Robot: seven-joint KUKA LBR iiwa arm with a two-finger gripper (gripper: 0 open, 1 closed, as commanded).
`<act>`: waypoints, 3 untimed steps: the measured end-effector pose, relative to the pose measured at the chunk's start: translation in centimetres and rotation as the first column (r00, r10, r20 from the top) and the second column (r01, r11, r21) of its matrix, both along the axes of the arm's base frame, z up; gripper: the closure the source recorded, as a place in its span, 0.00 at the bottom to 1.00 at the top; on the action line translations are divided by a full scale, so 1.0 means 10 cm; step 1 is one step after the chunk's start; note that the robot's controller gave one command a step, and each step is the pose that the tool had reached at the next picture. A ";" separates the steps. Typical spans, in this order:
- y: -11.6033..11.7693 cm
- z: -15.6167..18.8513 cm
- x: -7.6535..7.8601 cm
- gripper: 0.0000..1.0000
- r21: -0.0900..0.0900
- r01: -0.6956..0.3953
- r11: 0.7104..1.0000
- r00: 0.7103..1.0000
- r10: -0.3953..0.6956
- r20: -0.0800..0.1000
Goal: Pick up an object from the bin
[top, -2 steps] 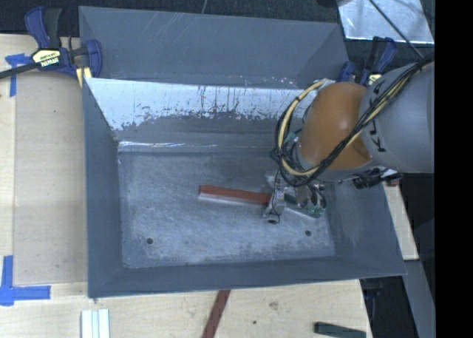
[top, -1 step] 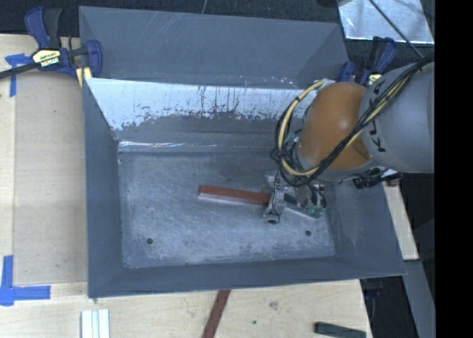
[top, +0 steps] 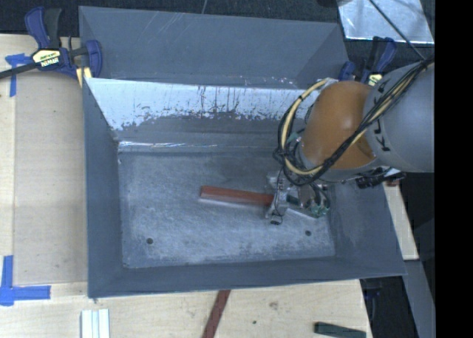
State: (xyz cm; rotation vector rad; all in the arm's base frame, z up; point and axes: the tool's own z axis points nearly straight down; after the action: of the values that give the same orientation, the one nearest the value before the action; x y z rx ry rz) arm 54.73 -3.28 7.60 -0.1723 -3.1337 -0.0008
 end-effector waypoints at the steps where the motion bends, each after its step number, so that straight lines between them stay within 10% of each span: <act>1: -0.08 0.46 -0.01 1.00 -0.003 -0.051 0.999 0.999 0.051 0.012; 3: -0.24 1.16 -0.03 1.00 -0.003 -0.115 0.993 0.993 0.116 0.015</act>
Offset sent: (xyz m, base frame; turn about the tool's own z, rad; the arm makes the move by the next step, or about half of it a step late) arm 0.0054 -0.0324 0.1163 -0.1382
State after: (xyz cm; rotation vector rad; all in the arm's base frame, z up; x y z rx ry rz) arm 54.45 -5.65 19.15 0.0093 -3.1532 0.0023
